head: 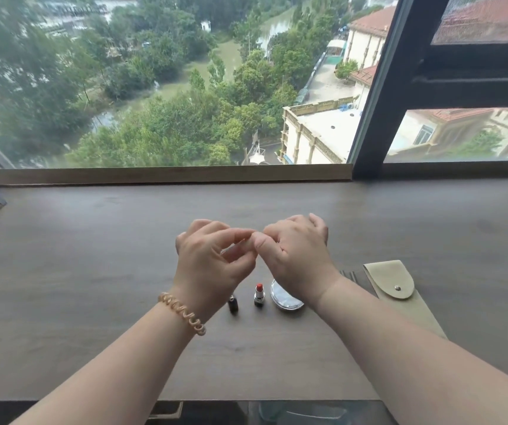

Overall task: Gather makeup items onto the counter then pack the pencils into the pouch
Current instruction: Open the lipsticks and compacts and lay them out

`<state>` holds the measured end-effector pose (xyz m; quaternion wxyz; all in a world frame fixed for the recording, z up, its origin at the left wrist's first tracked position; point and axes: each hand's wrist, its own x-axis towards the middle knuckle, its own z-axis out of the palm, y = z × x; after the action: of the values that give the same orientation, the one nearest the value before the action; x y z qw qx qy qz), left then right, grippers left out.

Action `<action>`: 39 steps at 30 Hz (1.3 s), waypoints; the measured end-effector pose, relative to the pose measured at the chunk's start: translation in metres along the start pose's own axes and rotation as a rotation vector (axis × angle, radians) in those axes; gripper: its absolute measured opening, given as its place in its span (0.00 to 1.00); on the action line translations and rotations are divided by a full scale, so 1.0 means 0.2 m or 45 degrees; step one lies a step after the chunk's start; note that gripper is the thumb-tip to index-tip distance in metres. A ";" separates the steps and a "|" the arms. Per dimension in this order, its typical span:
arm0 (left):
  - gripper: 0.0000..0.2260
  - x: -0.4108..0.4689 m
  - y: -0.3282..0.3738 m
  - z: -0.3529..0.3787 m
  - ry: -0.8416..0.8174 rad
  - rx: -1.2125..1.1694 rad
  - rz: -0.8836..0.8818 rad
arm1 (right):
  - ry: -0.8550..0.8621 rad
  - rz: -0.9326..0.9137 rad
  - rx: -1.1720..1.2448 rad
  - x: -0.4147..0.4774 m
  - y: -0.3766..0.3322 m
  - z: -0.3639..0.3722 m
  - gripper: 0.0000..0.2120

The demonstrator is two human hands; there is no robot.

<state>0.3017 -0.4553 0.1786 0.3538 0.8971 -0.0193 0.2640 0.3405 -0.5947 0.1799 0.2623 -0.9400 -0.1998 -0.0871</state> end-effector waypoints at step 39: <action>0.31 0.12 0.25 -0.11 -0.795 -0.871 -0.248 | 0.300 -0.414 0.441 0.03 0.04 -0.36 0.24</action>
<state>0.3015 -0.4742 0.2345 0.6293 0.7632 -0.1265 -0.0743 0.3461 -0.6375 0.2391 0.4234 -0.8200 -0.3284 -0.2014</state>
